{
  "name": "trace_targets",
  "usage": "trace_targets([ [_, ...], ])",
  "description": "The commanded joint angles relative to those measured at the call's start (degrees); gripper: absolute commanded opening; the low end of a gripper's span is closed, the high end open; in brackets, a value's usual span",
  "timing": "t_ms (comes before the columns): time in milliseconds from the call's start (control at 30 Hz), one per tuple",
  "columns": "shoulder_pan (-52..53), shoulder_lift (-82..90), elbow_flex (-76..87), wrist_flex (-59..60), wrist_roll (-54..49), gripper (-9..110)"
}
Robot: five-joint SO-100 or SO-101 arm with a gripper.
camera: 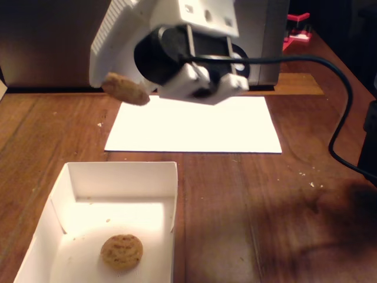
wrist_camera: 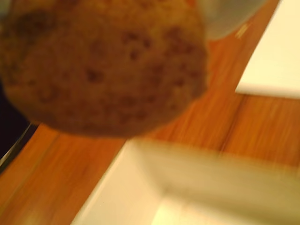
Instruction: Grasp a mini cookies block and put it in the white box.
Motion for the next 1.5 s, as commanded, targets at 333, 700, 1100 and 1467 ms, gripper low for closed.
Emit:
trace_targets([
  [333, 0.35, -9.76, -3.16, -5.19, 10.02, 17],
  [700, 0.62, -11.69, 3.43, -9.05, 12.83, 17],
  [1100, -0.18, -13.01, 5.89, -11.51, 13.36, 21],
  [1467, 0.44, -13.89, 5.89, -11.51, 12.30, 37],
])
